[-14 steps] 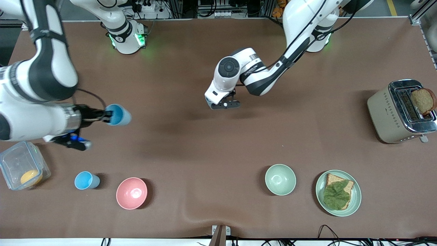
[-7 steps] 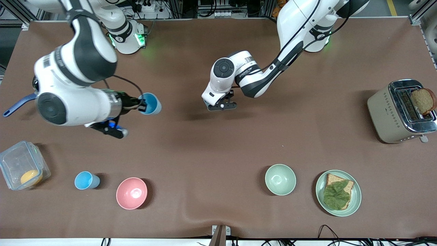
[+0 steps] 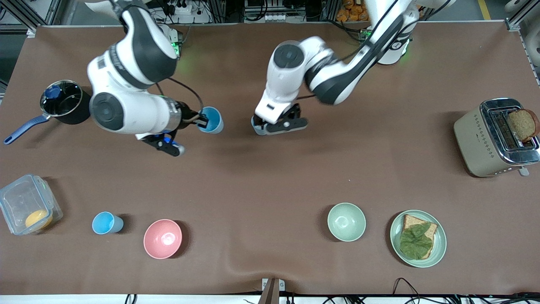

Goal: Stack blue cups with both arms
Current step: 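Lower the left gripper's cup into the right gripper's cup and release, then withdraw the left gripper toward the toaster while the right gripper holds the stack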

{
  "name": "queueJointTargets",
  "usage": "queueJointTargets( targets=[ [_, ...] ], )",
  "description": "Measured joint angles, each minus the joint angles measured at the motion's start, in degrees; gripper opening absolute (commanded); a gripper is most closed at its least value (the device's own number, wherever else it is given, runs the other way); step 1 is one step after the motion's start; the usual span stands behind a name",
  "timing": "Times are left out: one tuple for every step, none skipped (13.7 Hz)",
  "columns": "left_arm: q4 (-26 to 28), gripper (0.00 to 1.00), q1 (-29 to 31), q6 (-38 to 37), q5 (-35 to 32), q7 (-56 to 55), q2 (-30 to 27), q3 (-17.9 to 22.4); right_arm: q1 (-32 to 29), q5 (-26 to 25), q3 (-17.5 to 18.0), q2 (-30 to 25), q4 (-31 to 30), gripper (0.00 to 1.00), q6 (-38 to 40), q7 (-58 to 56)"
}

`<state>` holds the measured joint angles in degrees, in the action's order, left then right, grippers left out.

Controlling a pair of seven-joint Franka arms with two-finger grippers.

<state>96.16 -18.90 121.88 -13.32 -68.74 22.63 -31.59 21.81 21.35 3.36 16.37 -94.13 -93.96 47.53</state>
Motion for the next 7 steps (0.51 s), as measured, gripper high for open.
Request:
queueJointTargets(
  targets=[
    [0.0, 1.0, 1.8, -1.8, 0.0, 0.0, -3.2, 0.1, 1.7, 0.2, 0.0, 0.0, -1.5, 0.0, -2.6, 2.0],
    [0.1, 1.0, 3.9, -3.3, 0.0, 0.0, -6.0, 0.2, 3.7, 0.5, 0.0, 0.0, -3.0, 0.0, -5.6, 4.1],
    [0.1, 1.0, 6.1, -4.5, 0.0, 0.0, -8.3, 0.3, 5.7, 0.7, 0.0, 0.0, -4.5, 0.0, -8.9, 6.2],
    [0.2, 1.0, 8.3, -5.7, 0.0, 0.5, -10.2, 0.3, 7.9, 0.8, 0.1, 0.0, -6.2, 0.0, -12.5, 8.3],
    [0.2, 1.0, 10.5, -6.9, 0.0, 2.1, -11.8, 0.4, 10.1, 0.9, 0.1, 0.0, -8.1, 0.0, -16.1, 10.2],
    [0.2, 1.0, 12.6, -8.2, 0.0, 4.7, -13.0, 0.4, 12.1, 0.9, 0.1, 0.1, -10.1, 0.0, -19.5, 11.6],
    [0.1, 1.0, 14.7, -9.7, 0.0, 8.2, -13.9, 0.5, 13.6, 0.9, 0.1, 0.1, -12.0, 0.0, -22.2, 12.7]
  ],
)
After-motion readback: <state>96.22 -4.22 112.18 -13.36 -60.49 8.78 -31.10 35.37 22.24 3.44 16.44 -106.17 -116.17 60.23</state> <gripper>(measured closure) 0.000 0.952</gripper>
